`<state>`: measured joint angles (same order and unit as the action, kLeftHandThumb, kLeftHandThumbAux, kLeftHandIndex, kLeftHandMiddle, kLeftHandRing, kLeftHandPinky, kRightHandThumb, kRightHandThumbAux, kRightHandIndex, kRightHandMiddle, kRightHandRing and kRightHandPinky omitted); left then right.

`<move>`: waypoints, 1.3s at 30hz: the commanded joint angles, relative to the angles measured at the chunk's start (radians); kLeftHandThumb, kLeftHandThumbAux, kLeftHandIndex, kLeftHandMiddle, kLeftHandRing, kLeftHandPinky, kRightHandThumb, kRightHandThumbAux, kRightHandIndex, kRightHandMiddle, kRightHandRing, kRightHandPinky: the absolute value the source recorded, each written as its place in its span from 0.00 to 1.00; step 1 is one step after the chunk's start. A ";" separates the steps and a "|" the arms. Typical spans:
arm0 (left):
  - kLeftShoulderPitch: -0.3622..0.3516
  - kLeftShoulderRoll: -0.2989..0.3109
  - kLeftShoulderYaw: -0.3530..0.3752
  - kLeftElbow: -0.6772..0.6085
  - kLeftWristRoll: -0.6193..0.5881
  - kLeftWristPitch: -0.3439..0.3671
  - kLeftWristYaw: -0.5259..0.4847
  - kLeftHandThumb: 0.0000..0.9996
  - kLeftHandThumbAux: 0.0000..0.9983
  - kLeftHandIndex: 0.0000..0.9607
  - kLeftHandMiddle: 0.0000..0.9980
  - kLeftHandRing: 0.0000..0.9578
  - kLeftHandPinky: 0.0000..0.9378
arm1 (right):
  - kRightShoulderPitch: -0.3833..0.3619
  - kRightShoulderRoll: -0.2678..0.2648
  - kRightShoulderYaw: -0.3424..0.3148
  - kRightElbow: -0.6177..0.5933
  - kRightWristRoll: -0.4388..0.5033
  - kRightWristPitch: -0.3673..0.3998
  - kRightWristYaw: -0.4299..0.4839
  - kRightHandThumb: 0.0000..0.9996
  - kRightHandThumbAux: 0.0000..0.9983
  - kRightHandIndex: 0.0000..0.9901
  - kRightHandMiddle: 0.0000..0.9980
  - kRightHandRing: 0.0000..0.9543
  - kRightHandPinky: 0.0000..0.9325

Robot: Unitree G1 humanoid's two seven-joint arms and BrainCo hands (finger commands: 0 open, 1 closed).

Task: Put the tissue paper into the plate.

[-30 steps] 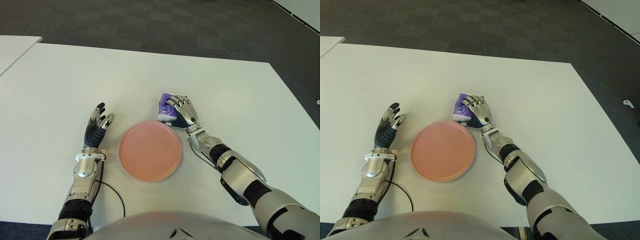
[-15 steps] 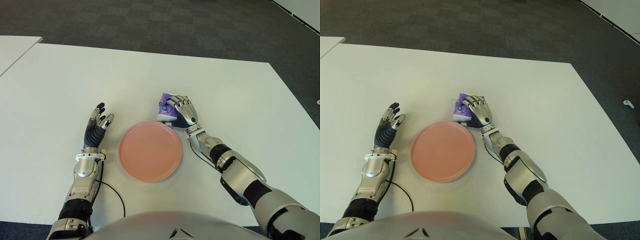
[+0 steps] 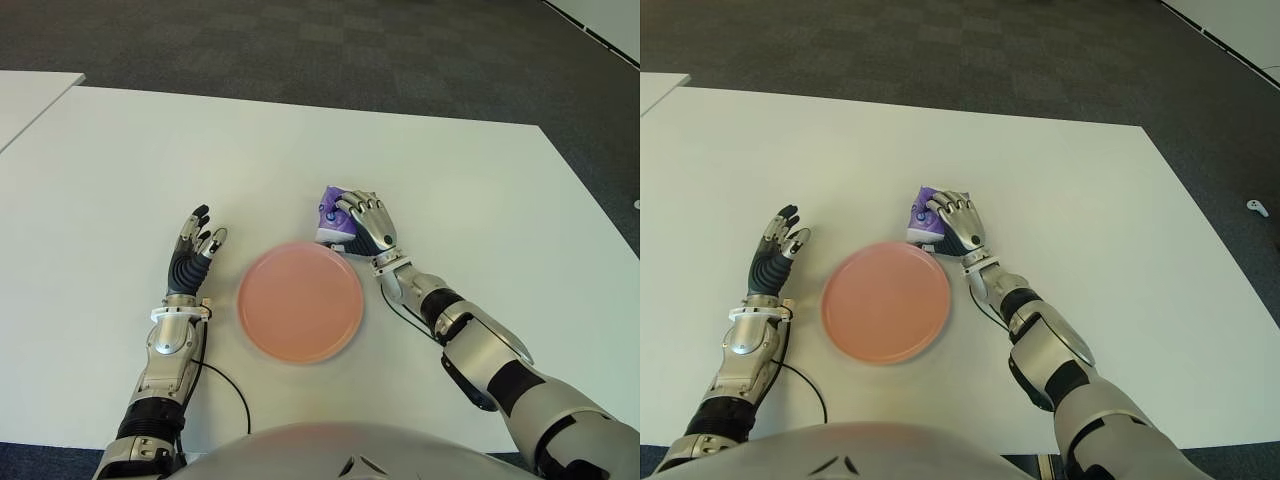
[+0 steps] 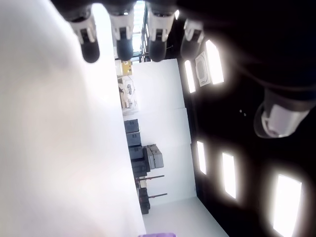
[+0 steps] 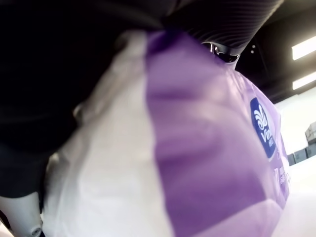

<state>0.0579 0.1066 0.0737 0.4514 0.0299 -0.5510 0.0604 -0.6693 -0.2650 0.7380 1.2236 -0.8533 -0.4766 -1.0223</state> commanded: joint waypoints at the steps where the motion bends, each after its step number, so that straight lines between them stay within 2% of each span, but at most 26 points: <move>1: 0.042 -0.013 -0.004 0.053 0.001 0.031 -0.008 0.00 0.42 0.00 0.00 0.00 0.00 | 0.056 -0.045 -0.023 0.021 0.023 -0.045 0.074 0.75 0.71 0.44 0.96 0.95 0.95; 3: 0.043 -0.014 -0.004 0.050 0.002 0.030 -0.007 0.00 0.42 0.00 0.00 0.00 0.00 | 0.038 -0.057 -0.046 0.016 0.042 -0.060 0.098 0.75 0.71 0.44 0.96 0.95 0.95; 6: 0.044 -0.019 -0.004 0.038 -0.001 0.032 -0.006 0.00 0.42 0.00 0.00 0.00 0.00 | -0.025 -0.087 -0.117 0.004 0.104 -0.081 0.159 0.75 0.71 0.44 0.95 0.95 0.94; 10: 0.047 -0.023 -0.002 0.026 -0.006 0.041 -0.006 0.00 0.41 0.00 0.00 0.00 0.00 | -0.057 -0.112 -0.163 -0.052 0.125 -0.084 0.167 0.75 0.71 0.44 0.94 0.95 0.94; 13: 0.049 -0.019 0.000 0.019 -0.003 0.046 -0.005 0.00 0.41 0.00 0.00 0.00 0.00 | -0.076 -0.148 -0.200 -0.157 0.126 -0.081 0.165 0.75 0.71 0.44 0.93 0.94 0.94; 18: 0.045 -0.013 0.007 0.036 0.006 0.037 0.002 0.00 0.42 0.00 0.00 0.00 0.00 | -0.061 -0.184 -0.244 -0.309 0.101 -0.050 0.155 0.75 0.71 0.44 0.92 0.94 0.93; 23: 0.031 -0.011 0.015 0.080 0.010 0.011 0.008 0.00 0.44 0.00 0.00 0.00 0.00 | -0.033 -0.217 -0.300 -0.515 0.097 -0.003 0.211 0.75 0.71 0.45 0.90 0.92 0.91; 27: 0.022 -0.010 0.020 0.103 0.008 -0.004 0.004 0.00 0.44 0.00 0.00 0.00 0.00 | -0.035 -0.222 -0.334 -0.610 0.091 0.036 0.254 0.75 0.71 0.45 0.88 0.92 0.91; 34: 0.012 -0.006 0.023 0.128 0.003 -0.020 -0.008 0.00 0.45 0.00 0.00 0.00 0.00 | -0.067 -0.199 -0.381 -0.683 0.116 0.073 0.345 0.75 0.71 0.45 0.87 0.91 0.90; 39: 0.009 -0.003 0.024 0.135 0.005 -0.020 -0.005 0.00 0.45 0.00 0.00 0.00 0.00 | -0.067 -0.191 -0.402 -0.725 0.102 0.078 0.360 0.75 0.71 0.45 0.86 0.91 0.91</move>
<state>0.0160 0.1081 0.1008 0.5078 0.0279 -0.5741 0.0620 -0.7312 -0.4656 0.3467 0.5195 -0.7451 -0.4085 -0.6786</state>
